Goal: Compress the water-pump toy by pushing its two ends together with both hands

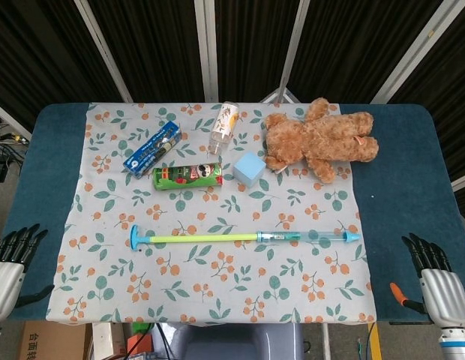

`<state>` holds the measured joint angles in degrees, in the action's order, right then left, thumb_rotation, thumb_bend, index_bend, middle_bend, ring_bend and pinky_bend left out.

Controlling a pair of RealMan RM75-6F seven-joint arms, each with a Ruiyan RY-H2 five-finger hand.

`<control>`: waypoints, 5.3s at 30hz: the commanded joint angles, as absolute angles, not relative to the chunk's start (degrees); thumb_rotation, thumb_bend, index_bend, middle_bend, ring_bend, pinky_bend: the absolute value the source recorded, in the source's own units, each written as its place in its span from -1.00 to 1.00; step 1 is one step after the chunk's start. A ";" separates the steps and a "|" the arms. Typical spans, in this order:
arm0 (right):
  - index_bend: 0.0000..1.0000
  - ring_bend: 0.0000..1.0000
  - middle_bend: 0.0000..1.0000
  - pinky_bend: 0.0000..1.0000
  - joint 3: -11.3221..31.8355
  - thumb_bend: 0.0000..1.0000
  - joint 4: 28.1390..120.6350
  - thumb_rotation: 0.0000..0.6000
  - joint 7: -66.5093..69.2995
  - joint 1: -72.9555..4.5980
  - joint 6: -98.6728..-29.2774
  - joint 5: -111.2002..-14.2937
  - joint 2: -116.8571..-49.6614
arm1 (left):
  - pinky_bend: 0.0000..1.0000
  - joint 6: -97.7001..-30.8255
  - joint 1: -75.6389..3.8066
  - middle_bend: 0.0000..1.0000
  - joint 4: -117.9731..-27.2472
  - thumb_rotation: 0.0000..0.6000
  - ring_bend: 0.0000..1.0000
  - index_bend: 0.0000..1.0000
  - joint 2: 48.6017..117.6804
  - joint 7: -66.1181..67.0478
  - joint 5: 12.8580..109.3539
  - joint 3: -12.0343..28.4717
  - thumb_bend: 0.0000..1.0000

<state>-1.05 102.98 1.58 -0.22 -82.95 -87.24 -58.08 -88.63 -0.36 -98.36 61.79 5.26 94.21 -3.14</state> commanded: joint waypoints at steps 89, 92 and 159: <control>-1.00 -1.00 -1.00 -1.00 5.20 -0.34 103.04 1.00 0.37 -15.02 -72.01 -81.24 -66.60 | -0.50 -72.85 -35.07 -0.55 -100.37 1.00 -0.77 -0.07 94.89 62.57 44.92 10.59 -0.31; -1.00 -1.00 -1.00 -1.00 5.12 -0.34 102.80 1.00 0.38 -15.07 -71.99 -81.29 -66.74 | -0.50 -73.45 -35.76 -0.55 -99.51 1.00 -0.77 -0.05 95.81 63.19 44.28 10.11 -0.31; -1.00 -1.00 -1.00 -1.00 4.86 -0.34 107.84 1.00 -8.28 -18.31 -66.91 -76.46 -67.61 | -0.50 -78.18 -38.91 -0.55 -99.65 1.00 -0.77 0.16 95.79 61.27 42.00 6.22 -0.09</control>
<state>4.57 106.79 -6.38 -17.42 -68.26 -78.24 -67.43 -77.97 -38.87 -99.35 96.02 61.22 41.82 6.23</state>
